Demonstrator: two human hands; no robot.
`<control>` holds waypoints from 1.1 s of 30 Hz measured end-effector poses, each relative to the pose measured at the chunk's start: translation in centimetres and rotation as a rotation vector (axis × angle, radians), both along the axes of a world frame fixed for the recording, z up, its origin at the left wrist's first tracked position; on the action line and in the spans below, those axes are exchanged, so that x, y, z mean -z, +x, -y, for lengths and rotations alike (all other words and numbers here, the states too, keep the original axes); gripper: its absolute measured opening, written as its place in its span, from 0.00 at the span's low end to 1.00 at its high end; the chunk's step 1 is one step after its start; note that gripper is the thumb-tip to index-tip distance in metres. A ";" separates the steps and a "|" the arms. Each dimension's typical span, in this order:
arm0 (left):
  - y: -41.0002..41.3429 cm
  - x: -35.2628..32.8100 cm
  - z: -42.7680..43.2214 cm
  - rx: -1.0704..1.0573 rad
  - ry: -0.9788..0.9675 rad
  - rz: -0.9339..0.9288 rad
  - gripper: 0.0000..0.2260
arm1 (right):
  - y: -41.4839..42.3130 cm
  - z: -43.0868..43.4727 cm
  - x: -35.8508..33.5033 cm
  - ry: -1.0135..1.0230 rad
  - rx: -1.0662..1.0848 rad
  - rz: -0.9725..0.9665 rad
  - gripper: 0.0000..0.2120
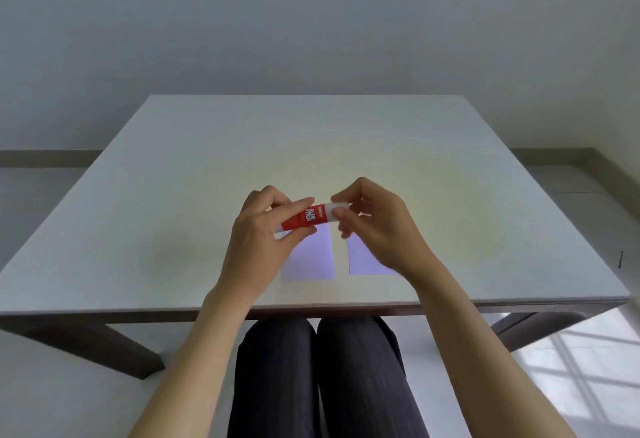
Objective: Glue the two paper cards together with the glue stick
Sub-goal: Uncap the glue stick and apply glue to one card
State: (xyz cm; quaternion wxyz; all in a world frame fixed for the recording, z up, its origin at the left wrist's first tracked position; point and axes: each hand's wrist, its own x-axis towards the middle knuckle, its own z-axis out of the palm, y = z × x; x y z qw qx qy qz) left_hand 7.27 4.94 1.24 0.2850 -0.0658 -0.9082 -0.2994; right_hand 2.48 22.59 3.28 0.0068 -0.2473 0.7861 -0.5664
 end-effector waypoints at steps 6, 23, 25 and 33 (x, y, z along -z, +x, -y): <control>0.3 0.6 1.5 -0.099 0.325 0.023 0.10 | -7.1 -3.4 1.0 0.091 0.411 -0.105 0.09; -0.2 0.4 0.1 -0.104 0.999 0.131 0.06 | -5.7 -2.6 3.3 0.400 0.359 -0.299 0.41; -0.6 -0.2 -1.0 -0.122 1.150 0.082 0.03 | -2.8 -0.3 1.9 0.064 0.096 -0.113 0.35; -0.5 0.2 -2.6 -0.197 1.404 0.128 0.01 | 0.8 3.9 2.6 -0.227 0.027 0.079 0.07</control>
